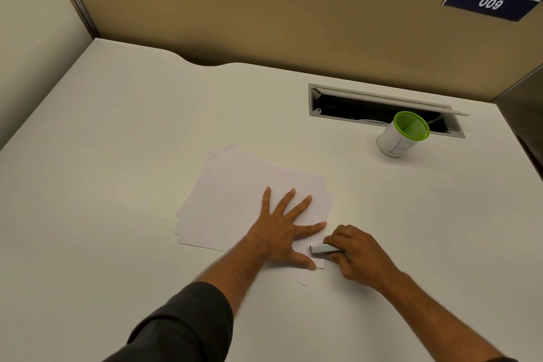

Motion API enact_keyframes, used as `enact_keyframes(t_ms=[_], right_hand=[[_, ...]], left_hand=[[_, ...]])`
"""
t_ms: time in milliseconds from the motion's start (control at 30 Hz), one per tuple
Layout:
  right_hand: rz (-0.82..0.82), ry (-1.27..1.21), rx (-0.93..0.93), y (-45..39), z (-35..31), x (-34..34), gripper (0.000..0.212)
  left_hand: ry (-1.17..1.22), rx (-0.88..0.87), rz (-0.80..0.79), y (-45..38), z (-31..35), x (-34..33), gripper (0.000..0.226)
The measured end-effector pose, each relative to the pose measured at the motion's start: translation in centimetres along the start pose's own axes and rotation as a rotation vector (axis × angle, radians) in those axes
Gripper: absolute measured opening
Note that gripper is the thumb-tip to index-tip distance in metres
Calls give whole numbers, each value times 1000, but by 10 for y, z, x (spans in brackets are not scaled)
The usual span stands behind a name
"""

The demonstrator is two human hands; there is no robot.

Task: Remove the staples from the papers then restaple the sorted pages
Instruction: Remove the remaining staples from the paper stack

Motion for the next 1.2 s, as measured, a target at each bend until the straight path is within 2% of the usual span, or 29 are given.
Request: enact_keyframes(t_ms=[433,700,833,967,1033,1200], right_hand=[[24,3,-7,2,-3,0,21],[95,117,-13,11,-15,2,28],[126,42,-116,13,-10,0,27],[170,-12,-229,20,-7,-5,14],[172,33,-226,21,-12,-6,16],[139,275,-81,18,-32,-5,31]], left_hand=[[2,3,-7,-1,-1,-1,95],[5,10,-26,-1,-1,-2,95],[13,14,-17,0,-1,-1,95],[19,17,-30,0,-1,-1,95],[23,15,-28,0,-1,0,95],[19,17,-28,2,-1,1,94]])
Point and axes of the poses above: each hand's wrist, its own y-axis away from the middle knuckle, its own x-axis out of the back of the hand, z = x × y, the point moved 10 cm from there along -y, towards the middle knuckle, and after that the axes turned 6 degrees about -z, right-handed, at the moved point
